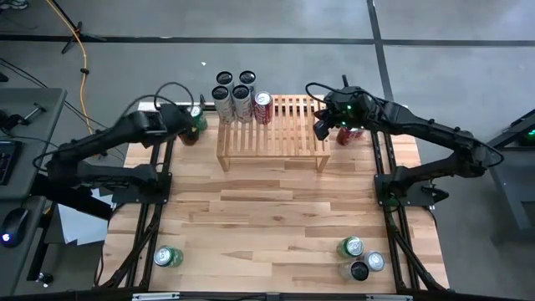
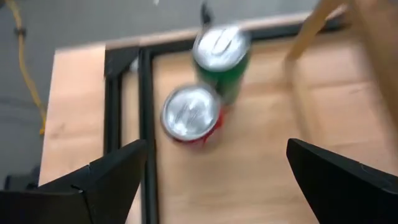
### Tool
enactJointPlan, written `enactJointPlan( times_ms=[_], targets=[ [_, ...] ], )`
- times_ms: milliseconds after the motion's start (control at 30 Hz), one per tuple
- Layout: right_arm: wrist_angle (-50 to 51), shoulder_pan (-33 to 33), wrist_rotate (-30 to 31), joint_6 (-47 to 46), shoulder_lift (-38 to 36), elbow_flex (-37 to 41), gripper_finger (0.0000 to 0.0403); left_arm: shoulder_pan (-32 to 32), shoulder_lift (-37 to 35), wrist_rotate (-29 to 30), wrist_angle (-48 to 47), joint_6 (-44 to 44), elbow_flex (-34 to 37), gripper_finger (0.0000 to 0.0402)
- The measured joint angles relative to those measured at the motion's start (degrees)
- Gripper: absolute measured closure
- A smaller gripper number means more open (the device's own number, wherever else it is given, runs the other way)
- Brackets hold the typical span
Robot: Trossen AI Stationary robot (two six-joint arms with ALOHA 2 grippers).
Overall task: Place canned beverage on shelf
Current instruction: Put the left red soda can on the shelf aligned with other red soda can
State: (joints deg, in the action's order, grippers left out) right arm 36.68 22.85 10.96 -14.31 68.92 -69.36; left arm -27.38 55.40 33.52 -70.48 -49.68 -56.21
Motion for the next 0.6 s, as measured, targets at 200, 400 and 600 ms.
enactJointPlan(
  times_ms=[200, 400, 600],
  targets=[
    [0.0, 0.0, 0.0, 0.0, 0.0, 0.0, 0.0402, -3.9, 0.0, 0.4, 3.0, -1.7, 7.7, 0.0023],
    [0.0, 0.0, 0.0, -0.4, 0.0, 0.0, 0.0402, -7.4, 0.0, 1.2, 11.5, 0.7, 12.0, 0.0023],
    [0.0, 0.0, 0.0, -0.7, 0.0, 0.0, 0.0402, -11.8, 0.2, 0.2, 16.2, -0.4, 14.5, 0.0023]
  ],
)
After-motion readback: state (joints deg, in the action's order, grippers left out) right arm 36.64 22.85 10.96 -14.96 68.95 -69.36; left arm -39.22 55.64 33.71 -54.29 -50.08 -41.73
